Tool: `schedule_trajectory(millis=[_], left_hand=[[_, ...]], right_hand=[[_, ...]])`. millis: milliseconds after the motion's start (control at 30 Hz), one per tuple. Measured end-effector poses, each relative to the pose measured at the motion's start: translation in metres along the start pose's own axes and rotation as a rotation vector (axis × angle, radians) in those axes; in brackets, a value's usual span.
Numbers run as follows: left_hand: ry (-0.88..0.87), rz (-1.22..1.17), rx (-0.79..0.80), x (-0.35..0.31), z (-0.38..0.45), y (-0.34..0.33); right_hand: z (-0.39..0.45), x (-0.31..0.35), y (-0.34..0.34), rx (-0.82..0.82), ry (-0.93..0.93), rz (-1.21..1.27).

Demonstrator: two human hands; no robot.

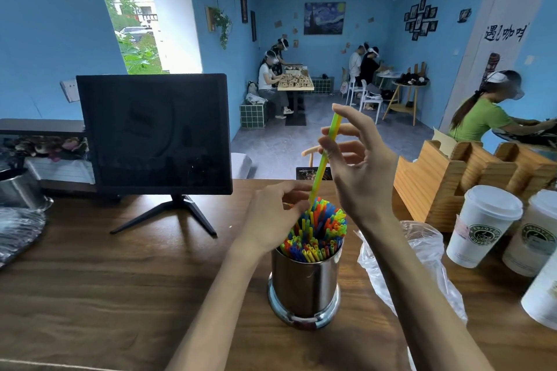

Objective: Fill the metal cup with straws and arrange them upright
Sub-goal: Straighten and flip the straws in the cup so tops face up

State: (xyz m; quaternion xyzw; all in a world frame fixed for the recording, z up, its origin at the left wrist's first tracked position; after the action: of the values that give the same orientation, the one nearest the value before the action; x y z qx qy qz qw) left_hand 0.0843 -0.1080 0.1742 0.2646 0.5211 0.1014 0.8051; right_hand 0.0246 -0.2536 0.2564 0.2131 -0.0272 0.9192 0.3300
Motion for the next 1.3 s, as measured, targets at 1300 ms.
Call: schedule_trajectory(millis=[1300], left_hand=[[0.339, -0.502, -0.408, 0.045, -0.020, -0.011]], right_hand=[[-0.096, -0.105, -0.028, 0.003, -0.950, 0.332]])
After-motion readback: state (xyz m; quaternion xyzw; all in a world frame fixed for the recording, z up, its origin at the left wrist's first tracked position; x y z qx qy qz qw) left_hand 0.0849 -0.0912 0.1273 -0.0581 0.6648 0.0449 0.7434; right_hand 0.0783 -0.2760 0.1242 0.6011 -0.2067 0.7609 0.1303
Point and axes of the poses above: each hand's wrist, its own z-axis towards the middle knuckle, its own y-axis out of the back of the hand, x = y × z, the point moved 6 cm from there along z, towards the middle knuckle, and after that the axes turned 5 degrees about y, right-handed, at the moved point
